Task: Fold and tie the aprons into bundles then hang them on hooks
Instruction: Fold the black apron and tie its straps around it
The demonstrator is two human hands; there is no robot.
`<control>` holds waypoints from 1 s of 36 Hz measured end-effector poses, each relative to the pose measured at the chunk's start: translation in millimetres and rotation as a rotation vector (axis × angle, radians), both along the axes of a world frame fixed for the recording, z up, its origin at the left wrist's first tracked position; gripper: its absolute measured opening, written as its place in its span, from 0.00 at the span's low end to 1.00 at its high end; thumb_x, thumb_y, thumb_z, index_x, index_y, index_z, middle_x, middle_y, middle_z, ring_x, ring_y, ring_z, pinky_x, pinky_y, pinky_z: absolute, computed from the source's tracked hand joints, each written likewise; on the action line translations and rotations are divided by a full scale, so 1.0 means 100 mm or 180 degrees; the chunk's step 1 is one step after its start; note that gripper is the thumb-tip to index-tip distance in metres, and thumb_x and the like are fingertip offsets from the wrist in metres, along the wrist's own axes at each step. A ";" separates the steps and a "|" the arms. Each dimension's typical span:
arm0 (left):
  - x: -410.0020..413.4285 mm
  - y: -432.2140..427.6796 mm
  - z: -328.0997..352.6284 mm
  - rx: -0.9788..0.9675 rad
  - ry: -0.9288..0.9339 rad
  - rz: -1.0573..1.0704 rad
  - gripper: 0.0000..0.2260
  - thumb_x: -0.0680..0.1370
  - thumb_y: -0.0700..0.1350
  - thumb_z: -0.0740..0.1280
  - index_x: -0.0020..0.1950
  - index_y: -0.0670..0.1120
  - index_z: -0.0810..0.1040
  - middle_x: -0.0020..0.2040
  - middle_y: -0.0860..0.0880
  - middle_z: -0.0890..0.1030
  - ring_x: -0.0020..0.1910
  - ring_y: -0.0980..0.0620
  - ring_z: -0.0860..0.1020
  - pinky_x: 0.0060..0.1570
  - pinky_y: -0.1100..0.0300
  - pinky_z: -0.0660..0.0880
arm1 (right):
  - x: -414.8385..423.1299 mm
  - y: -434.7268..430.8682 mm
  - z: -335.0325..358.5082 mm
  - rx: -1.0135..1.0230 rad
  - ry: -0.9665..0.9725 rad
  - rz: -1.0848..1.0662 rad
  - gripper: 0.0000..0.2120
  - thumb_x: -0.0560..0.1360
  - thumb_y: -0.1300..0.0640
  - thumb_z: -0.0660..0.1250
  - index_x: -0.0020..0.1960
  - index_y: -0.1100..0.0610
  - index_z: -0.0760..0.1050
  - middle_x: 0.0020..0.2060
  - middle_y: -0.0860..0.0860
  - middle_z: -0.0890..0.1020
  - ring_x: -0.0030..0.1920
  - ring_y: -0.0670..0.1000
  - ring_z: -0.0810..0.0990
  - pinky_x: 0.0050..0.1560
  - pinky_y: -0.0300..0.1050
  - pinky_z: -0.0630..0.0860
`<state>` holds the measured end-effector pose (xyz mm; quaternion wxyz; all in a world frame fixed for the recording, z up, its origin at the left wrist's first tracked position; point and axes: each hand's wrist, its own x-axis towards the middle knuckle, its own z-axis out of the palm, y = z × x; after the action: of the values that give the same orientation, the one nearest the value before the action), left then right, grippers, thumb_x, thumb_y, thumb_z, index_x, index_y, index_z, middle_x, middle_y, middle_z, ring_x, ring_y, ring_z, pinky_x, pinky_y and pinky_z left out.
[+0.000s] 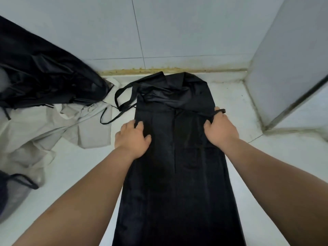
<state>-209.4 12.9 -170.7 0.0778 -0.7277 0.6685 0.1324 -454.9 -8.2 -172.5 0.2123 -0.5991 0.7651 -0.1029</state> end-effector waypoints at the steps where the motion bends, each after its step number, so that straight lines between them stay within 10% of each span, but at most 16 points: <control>1: -0.01 0.08 0.02 0.0034 0.0086 -0.0016 0.29 0.81 0.58 0.56 0.78 0.48 0.55 0.77 0.46 0.56 0.75 0.44 0.56 0.69 0.49 0.61 | 0.00 0.06 0.04 -0.0037 -0.0295 -0.0240 0.30 0.80 0.53 0.56 0.77 0.59 0.47 0.64 0.59 0.73 0.60 0.63 0.74 0.58 0.52 0.70; 8: 0.10 0.67 0.00 0.0210 0.0234 -0.0063 0.27 0.81 0.57 0.57 0.77 0.49 0.58 0.76 0.47 0.60 0.73 0.44 0.61 0.66 0.49 0.64 | -0.31 0.51 0.11 0.0027 -0.1193 -0.1975 0.29 0.78 0.60 0.55 0.76 0.62 0.48 0.69 0.63 0.65 0.67 0.63 0.67 0.62 0.51 0.67; 26: 0.12 1.95 -0.27 0.0217 0.0570 0.0013 0.25 0.81 0.53 0.59 0.77 0.52 0.59 0.78 0.44 0.53 0.75 0.42 0.54 0.71 0.48 0.60 | -0.01 2.12 -0.19 0.0586 -0.0250 -0.0398 0.26 0.77 0.60 0.59 0.74 0.53 0.62 0.69 0.56 0.67 0.65 0.60 0.72 0.65 0.52 0.70; 32: 0.08 2.42 -0.29 -0.0113 0.1063 0.0921 0.26 0.80 0.49 0.63 0.76 0.51 0.59 0.73 0.42 0.61 0.66 0.39 0.68 0.66 0.50 0.65 | -0.09 2.50 -0.19 0.0444 -0.0630 -0.0379 0.27 0.77 0.64 0.60 0.74 0.52 0.61 0.64 0.59 0.69 0.51 0.58 0.75 0.44 0.43 0.71; 36: 0.01 2.67 -0.22 -0.0250 0.1863 0.1357 0.30 0.76 0.44 0.70 0.75 0.49 0.62 0.68 0.44 0.68 0.58 0.43 0.75 0.62 0.56 0.70 | -0.24 2.75 -0.19 0.0358 -0.1164 -0.0306 0.31 0.75 0.66 0.63 0.74 0.52 0.60 0.57 0.58 0.76 0.47 0.53 0.73 0.47 0.43 0.72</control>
<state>-208.2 279.7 -192.6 -0.1742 -0.7844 0.5003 0.3225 -478.9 267.2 -191.5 0.3756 -0.5204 0.7461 -0.1771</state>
